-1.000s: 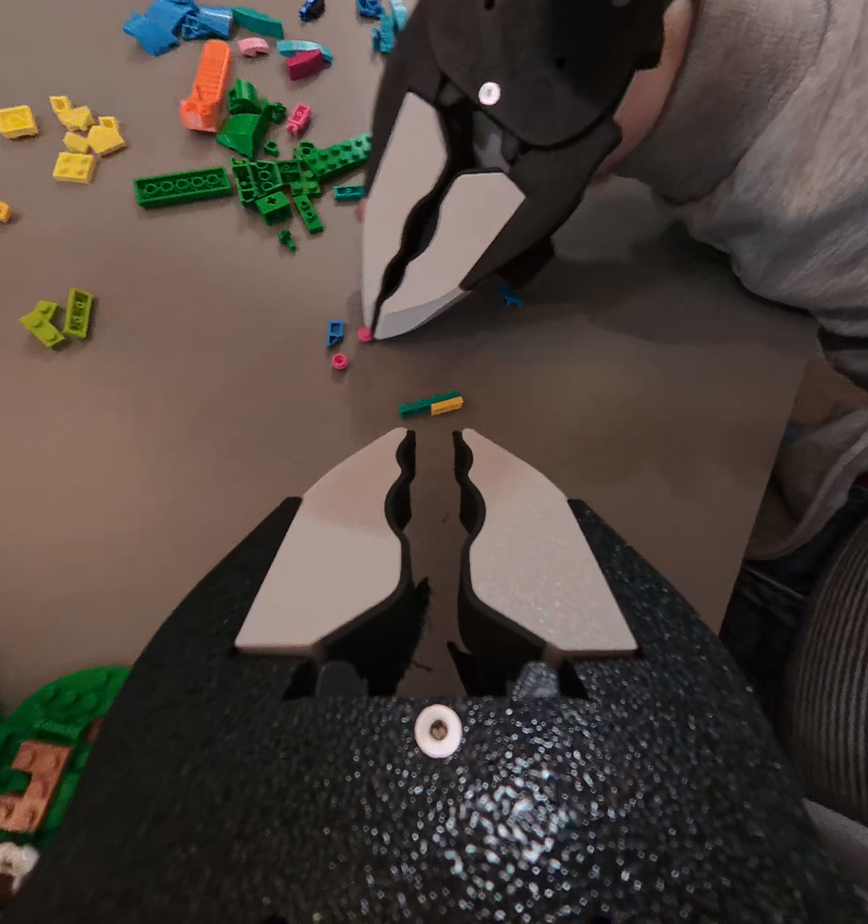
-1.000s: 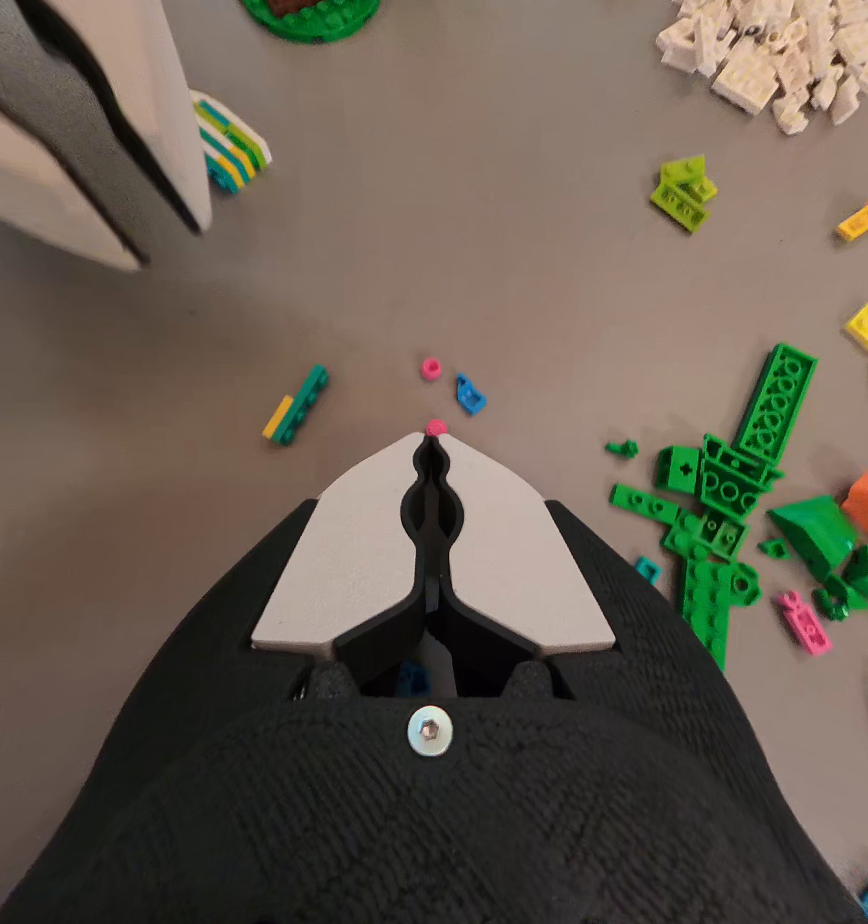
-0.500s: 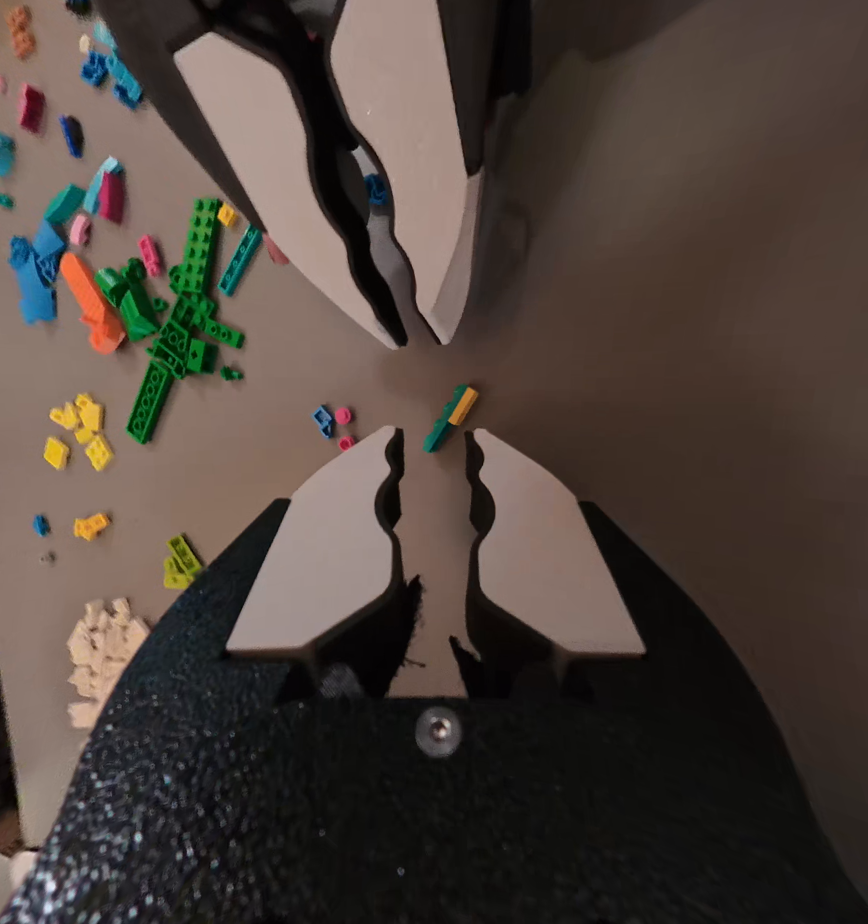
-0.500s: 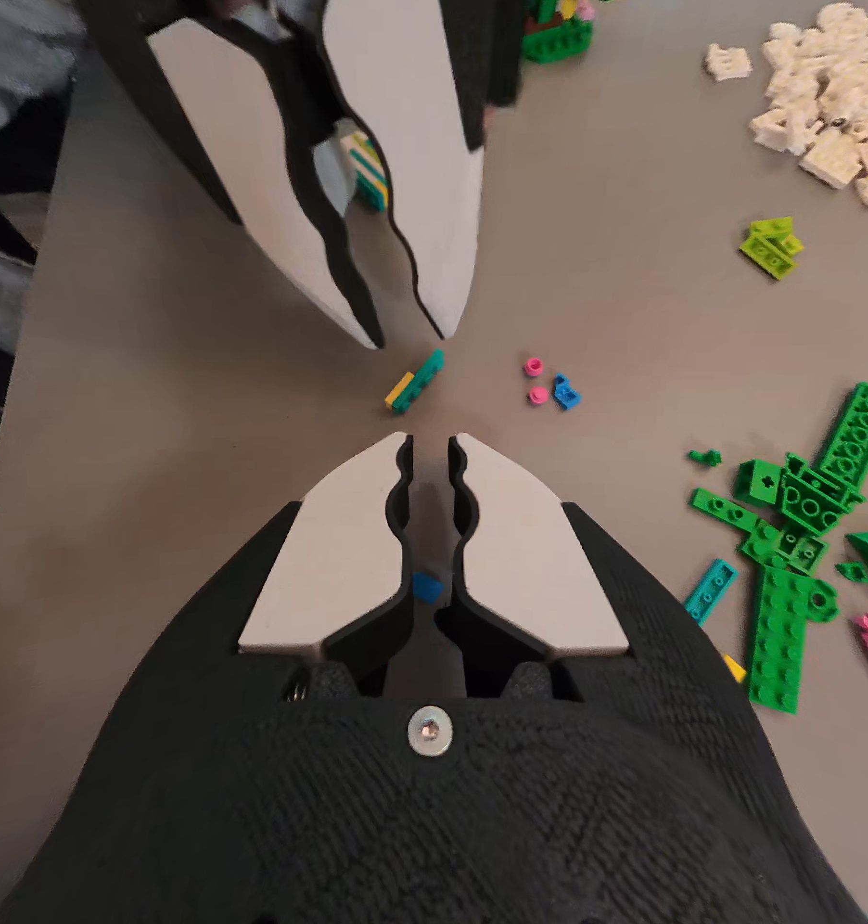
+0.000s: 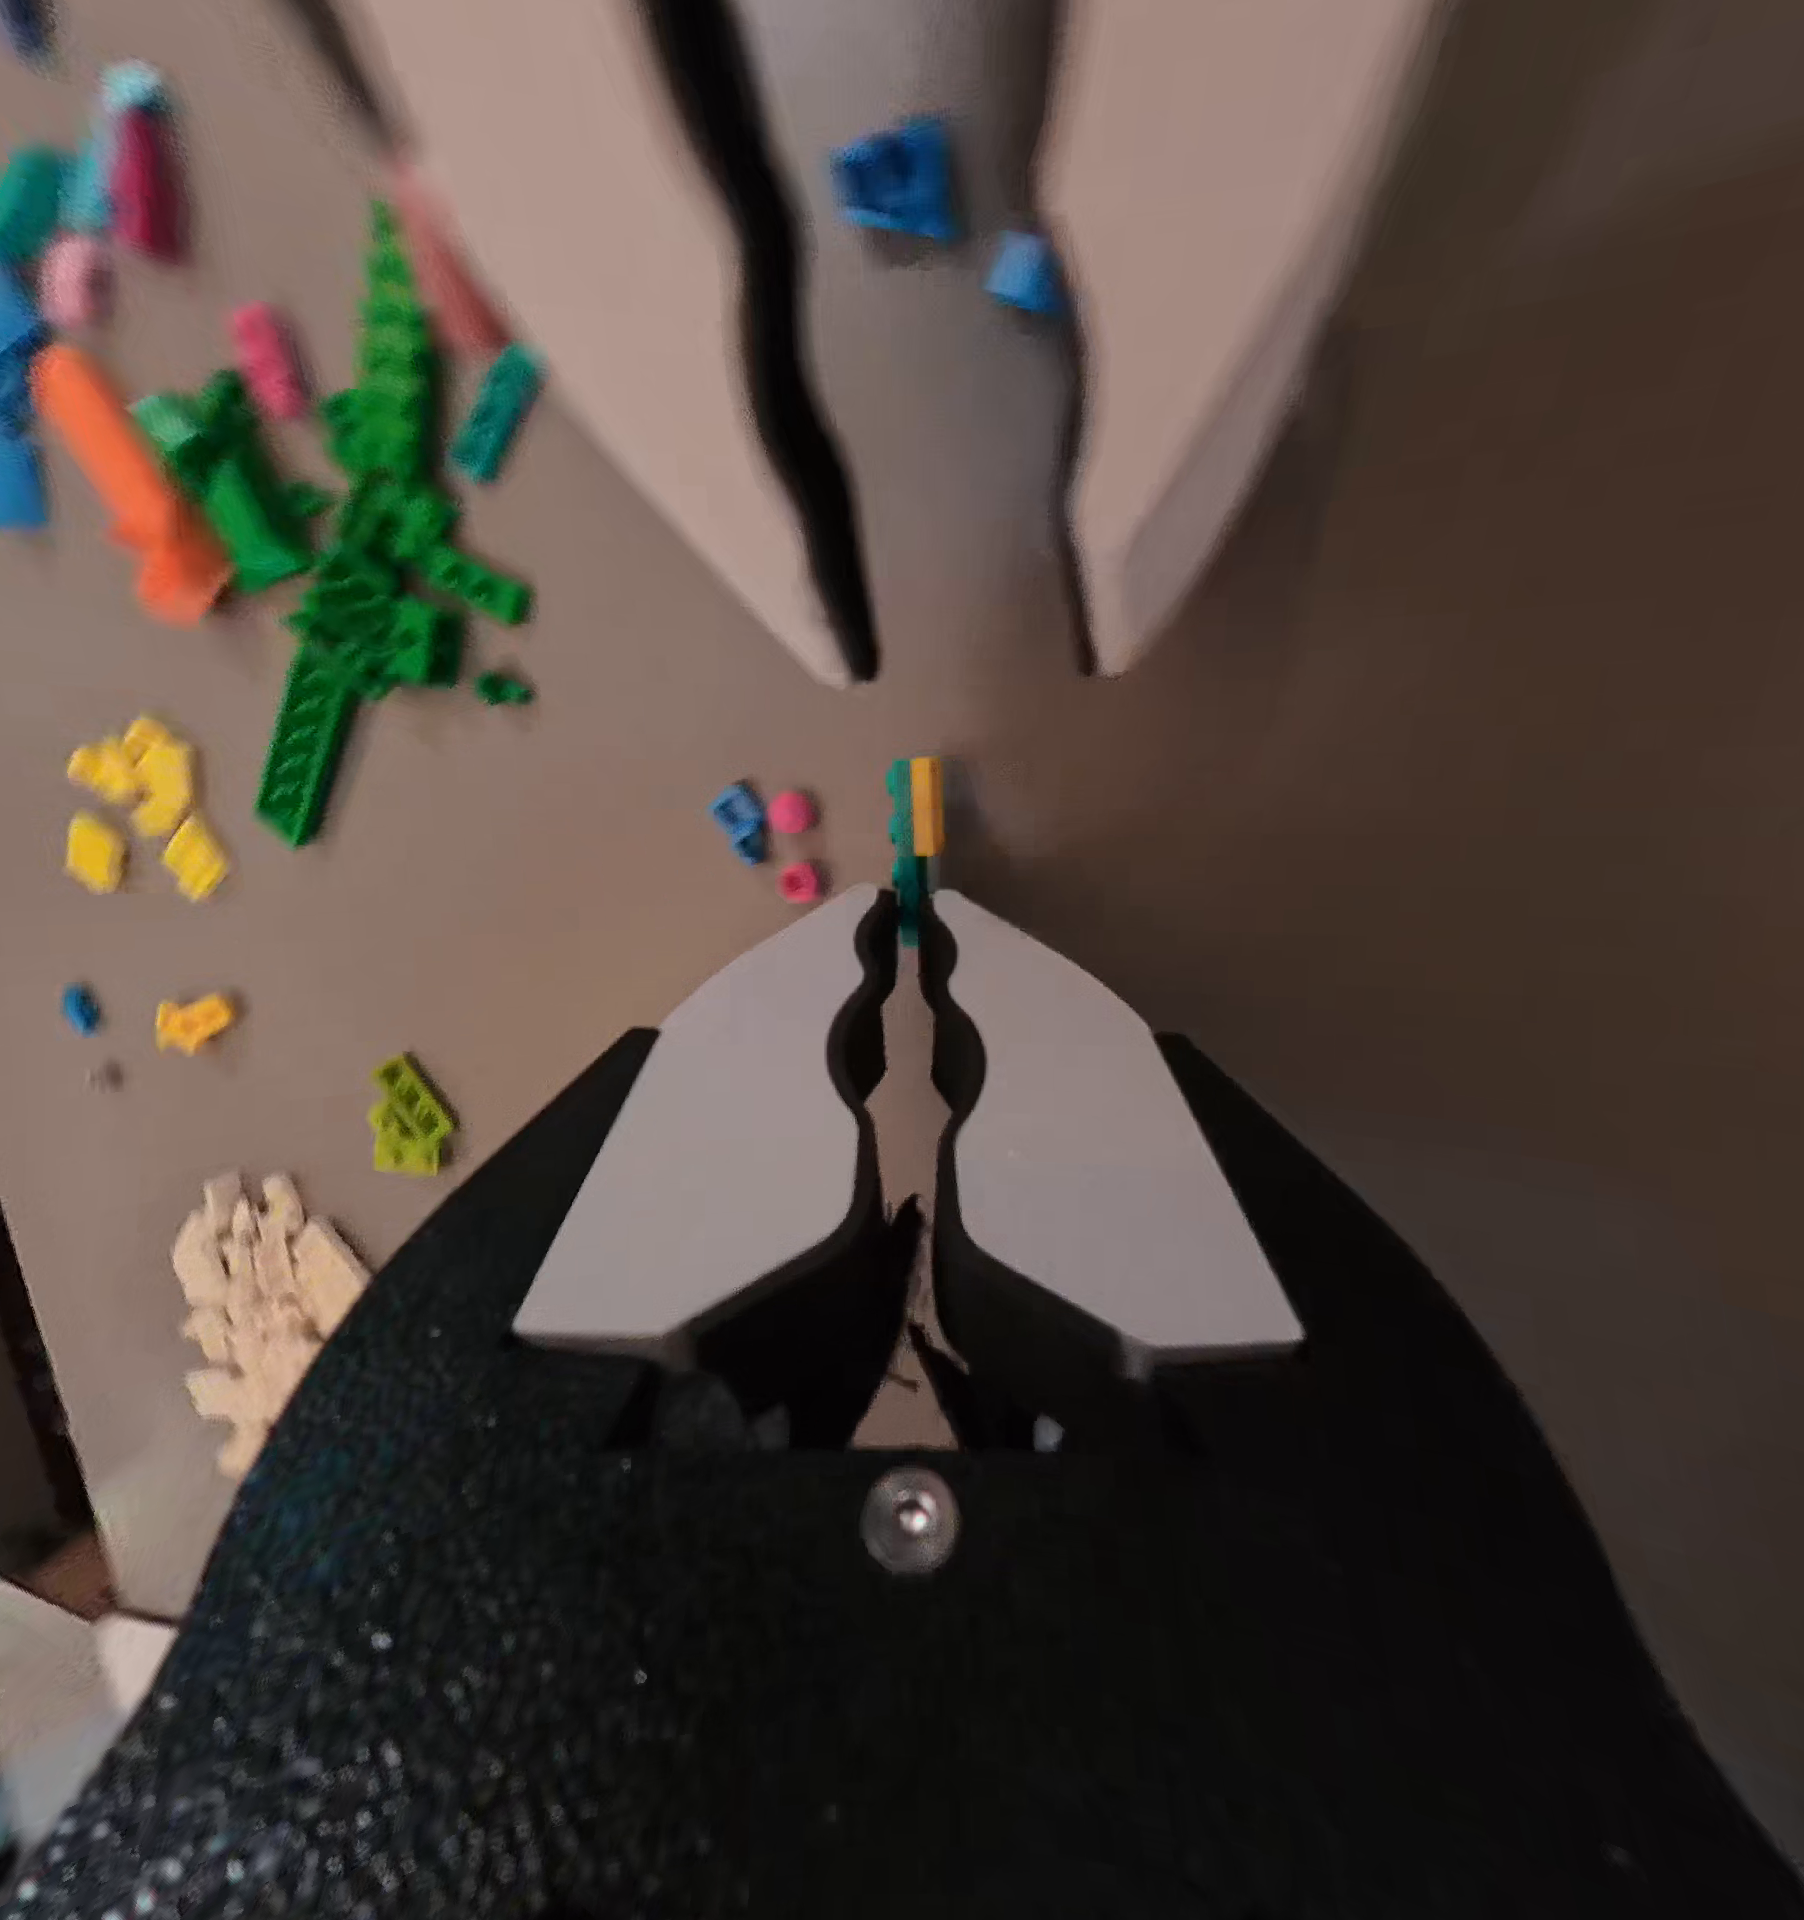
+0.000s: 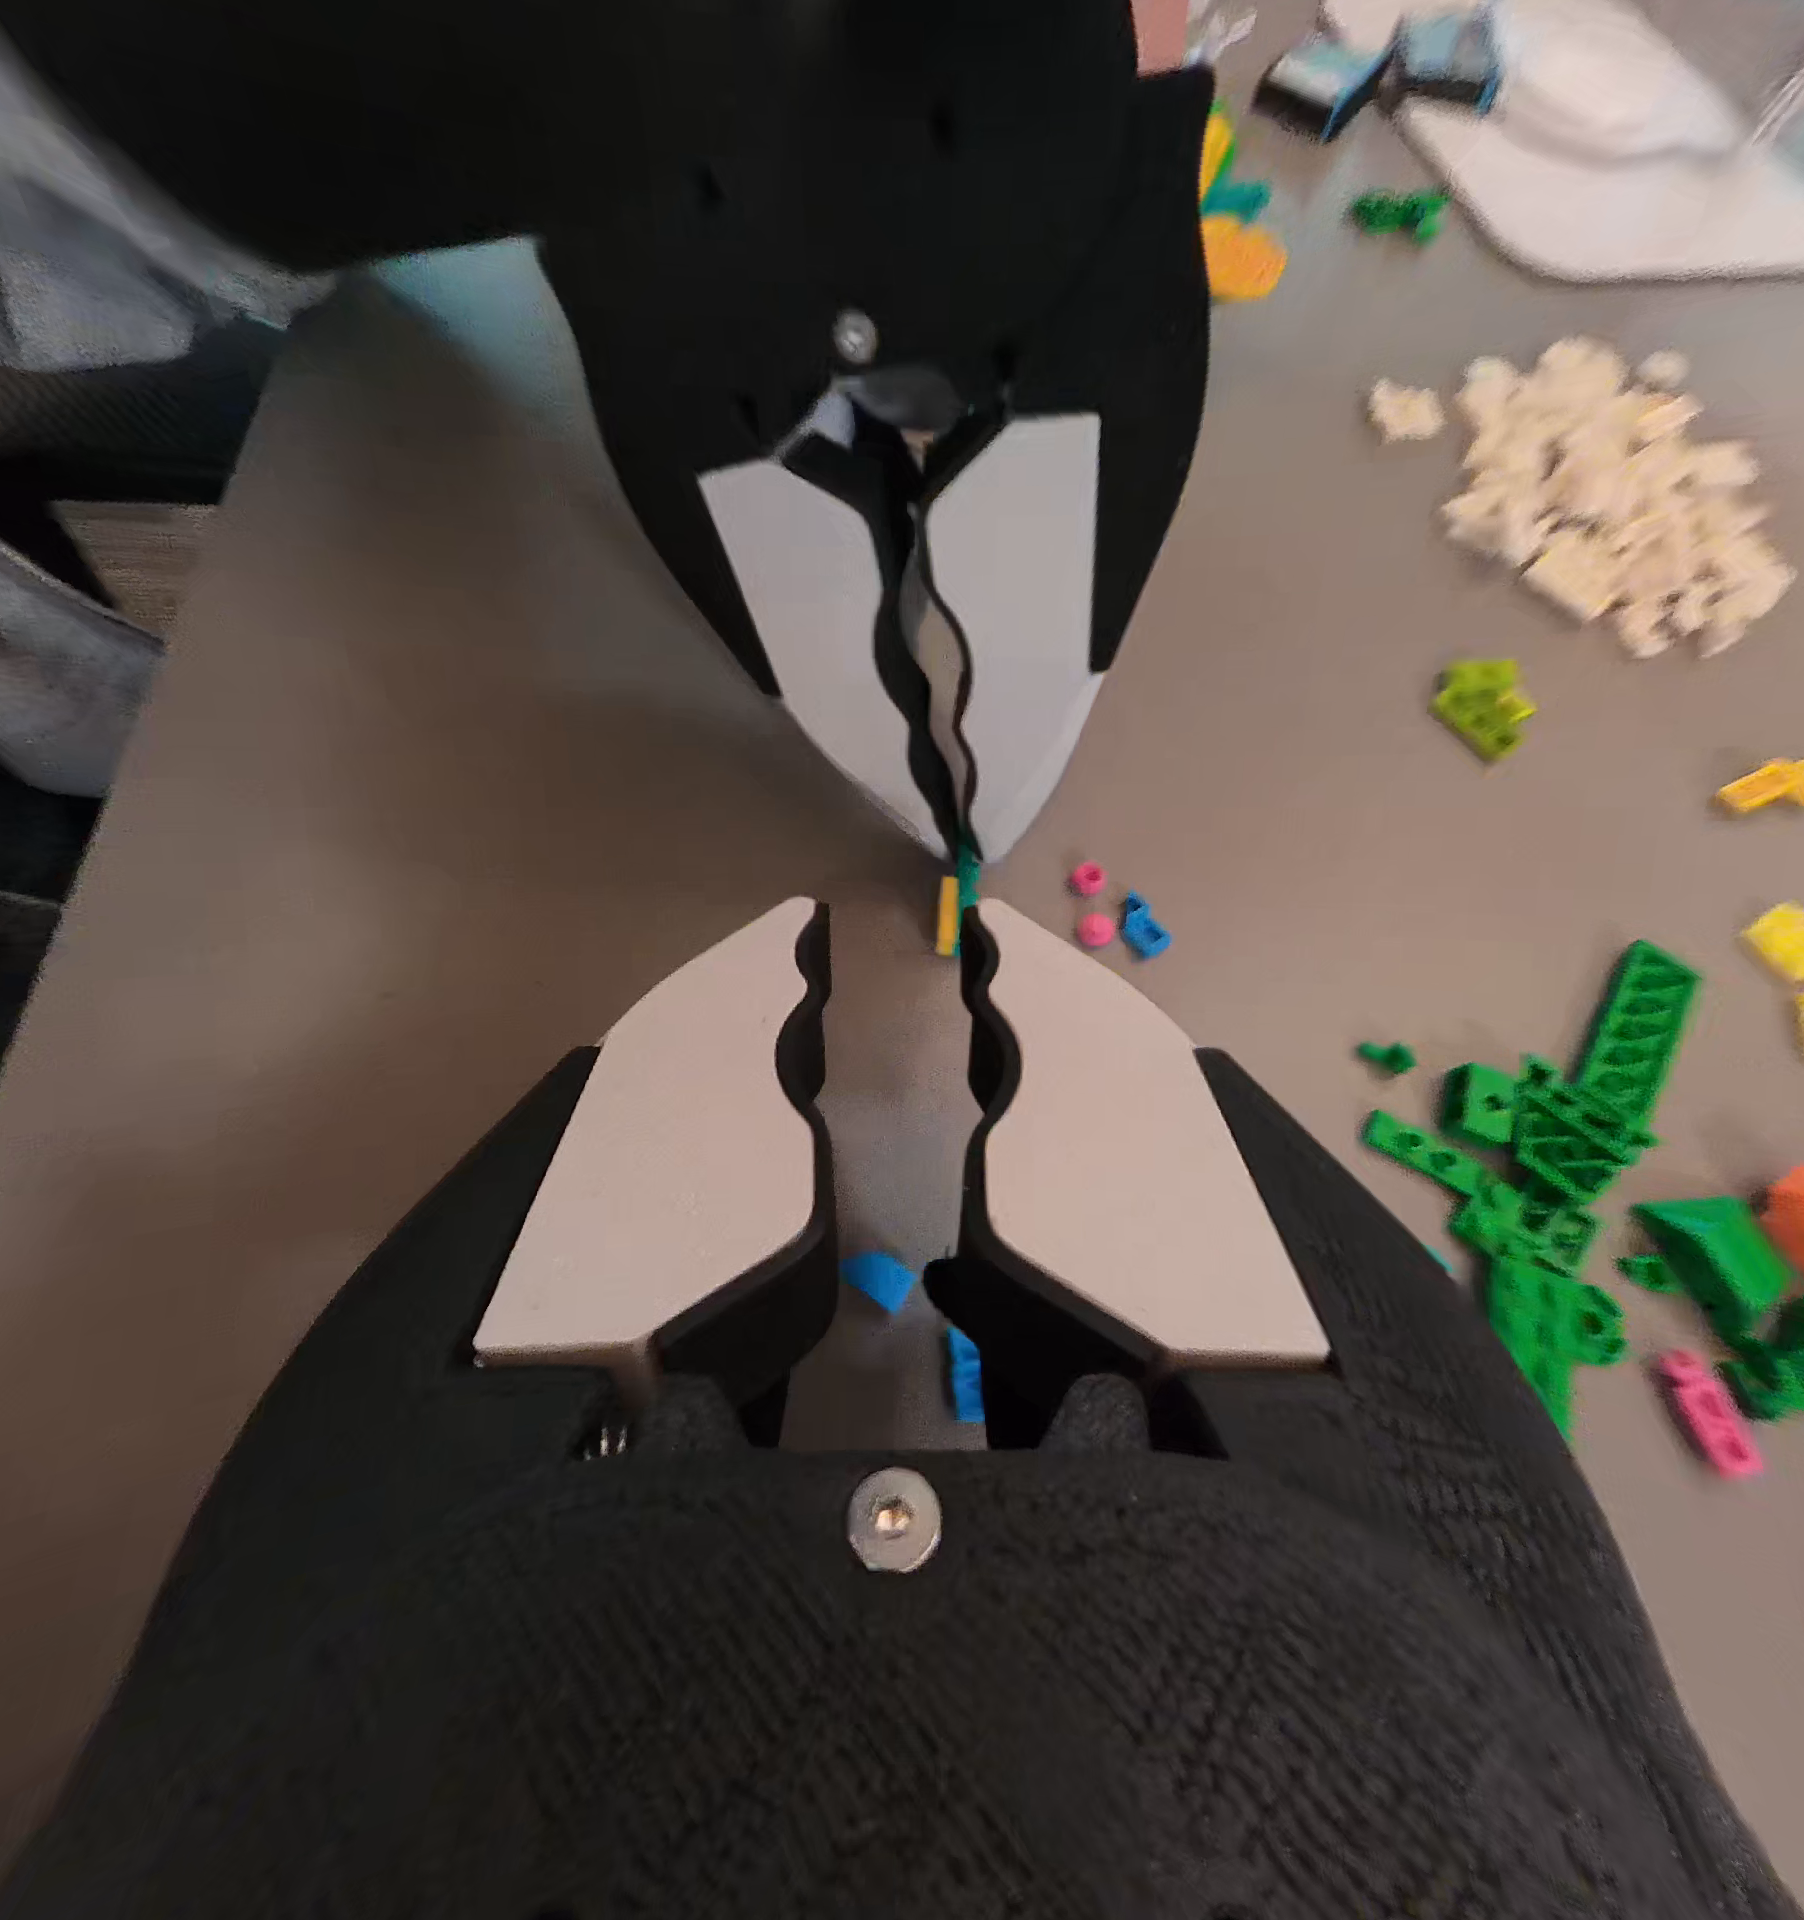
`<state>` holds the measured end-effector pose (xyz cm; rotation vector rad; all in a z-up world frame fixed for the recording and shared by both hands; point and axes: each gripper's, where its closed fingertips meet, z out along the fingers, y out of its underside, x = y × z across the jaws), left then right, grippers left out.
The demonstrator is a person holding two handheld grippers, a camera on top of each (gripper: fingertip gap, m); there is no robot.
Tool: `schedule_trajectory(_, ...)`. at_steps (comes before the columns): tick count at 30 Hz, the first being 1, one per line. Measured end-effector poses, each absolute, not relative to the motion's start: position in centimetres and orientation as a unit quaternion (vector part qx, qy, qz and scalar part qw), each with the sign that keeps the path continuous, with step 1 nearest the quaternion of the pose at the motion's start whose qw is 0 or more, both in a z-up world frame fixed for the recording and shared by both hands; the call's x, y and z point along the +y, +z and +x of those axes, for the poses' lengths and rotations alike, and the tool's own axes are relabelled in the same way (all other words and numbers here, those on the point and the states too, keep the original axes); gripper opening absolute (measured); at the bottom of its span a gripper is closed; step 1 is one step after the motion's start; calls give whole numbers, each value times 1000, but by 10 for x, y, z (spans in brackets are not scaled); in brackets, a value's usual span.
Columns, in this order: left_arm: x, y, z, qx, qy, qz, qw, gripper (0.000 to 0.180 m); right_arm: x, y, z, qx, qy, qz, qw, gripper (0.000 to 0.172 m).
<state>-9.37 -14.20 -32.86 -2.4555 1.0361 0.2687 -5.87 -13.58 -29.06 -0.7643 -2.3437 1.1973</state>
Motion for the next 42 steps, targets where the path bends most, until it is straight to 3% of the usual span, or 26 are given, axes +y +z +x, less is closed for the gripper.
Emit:
schedule_trajectory(5, -118, -278, -109, 181, 118, -865, 452, 3, -112, -254, -91, -765, 424, -310, 373, 27)
schedule_trajectory(10, -123, -220, -117, 98, 254, -760, 590, 3, -119, -196, -97, -548, 669, -423, 269, 21)
schedule_trajectory(17, -118, -204, -99, 105, 321, -715, 612, 3, -117, -191, -98, -518, 658, -436, 330, 19)
schedule_trajectory(22, -114, -203, -97, 98, 330, -709, 615, 3, -114, -188, -97, -504, 659, -437, 346, 6)
schedule_trajectory(30, -127, -191, -71, 134, 116, -724, 667, 4, -128, -178, -72, -580, 683, -330, 297, 7)
schedule_trajectory(36, -142, -174, -36, 171, -36, -699, 693, 4, -144, -164, -38, -589, 751, -233, 188, 6)
schedule_trajectory(38, -140, -175, -41, 160, -12, -700, 696, 4, -144, -163, -40, -583, 754, -240, 185, 6)
schedule_trajectory(41, -136, -179, -51, 174, 143, -703, 674, 6, -142, -166, -51, -574, 746, -273, 198, 6)
schedule_trajectory(42, -134, -181, -54, 185, 197, -704, 657, 21, -141, -167, -54, -573, 742, -282, 203, 6)
